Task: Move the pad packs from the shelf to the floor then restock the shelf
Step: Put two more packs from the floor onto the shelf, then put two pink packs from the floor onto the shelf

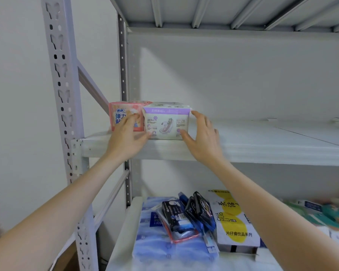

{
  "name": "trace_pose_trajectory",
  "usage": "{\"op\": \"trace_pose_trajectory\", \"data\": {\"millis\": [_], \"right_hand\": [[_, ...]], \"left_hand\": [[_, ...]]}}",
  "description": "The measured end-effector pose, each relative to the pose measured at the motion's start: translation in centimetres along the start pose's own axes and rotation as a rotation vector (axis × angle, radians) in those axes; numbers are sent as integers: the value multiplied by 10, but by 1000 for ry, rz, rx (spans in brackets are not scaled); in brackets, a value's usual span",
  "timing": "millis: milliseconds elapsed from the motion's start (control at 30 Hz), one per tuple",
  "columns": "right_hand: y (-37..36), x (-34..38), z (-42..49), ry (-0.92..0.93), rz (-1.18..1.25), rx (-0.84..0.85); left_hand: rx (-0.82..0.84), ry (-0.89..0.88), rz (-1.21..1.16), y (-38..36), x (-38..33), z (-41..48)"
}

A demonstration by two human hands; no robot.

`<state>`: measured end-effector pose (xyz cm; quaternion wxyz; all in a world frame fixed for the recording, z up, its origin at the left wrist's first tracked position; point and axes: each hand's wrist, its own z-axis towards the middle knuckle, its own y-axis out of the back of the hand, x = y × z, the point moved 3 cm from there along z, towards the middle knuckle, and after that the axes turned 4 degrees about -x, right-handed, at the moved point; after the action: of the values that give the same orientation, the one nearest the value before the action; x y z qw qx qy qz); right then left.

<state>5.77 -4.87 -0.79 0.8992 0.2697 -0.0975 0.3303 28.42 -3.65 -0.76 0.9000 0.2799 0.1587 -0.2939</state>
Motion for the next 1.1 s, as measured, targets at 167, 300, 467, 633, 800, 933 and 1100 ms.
{"op": "trace_pose_trajectory", "data": {"millis": [167,300,467,633,800,933,1100], "right_hand": [[12,-9,-41,114,-278,86],[27,-22,-82,163,-367,174],[46,-35,-143,196,-407,319],[71,-47,-214,172,-440,448],[101,-61,-295,81,-465,553],[133,-74,-371,-2,-477,642],[186,-93,-470,-118,-497,734]], "left_hand": [[47,-95,339,1,-6,-48],[113,-54,533,0,-16,-98],[227,17,635,-6,-32,-176],[303,71,641,-10,-53,-258],[411,103,611,-26,-76,-338],[526,119,594,-40,-100,-417],[600,134,519,-51,-146,-518]]}}
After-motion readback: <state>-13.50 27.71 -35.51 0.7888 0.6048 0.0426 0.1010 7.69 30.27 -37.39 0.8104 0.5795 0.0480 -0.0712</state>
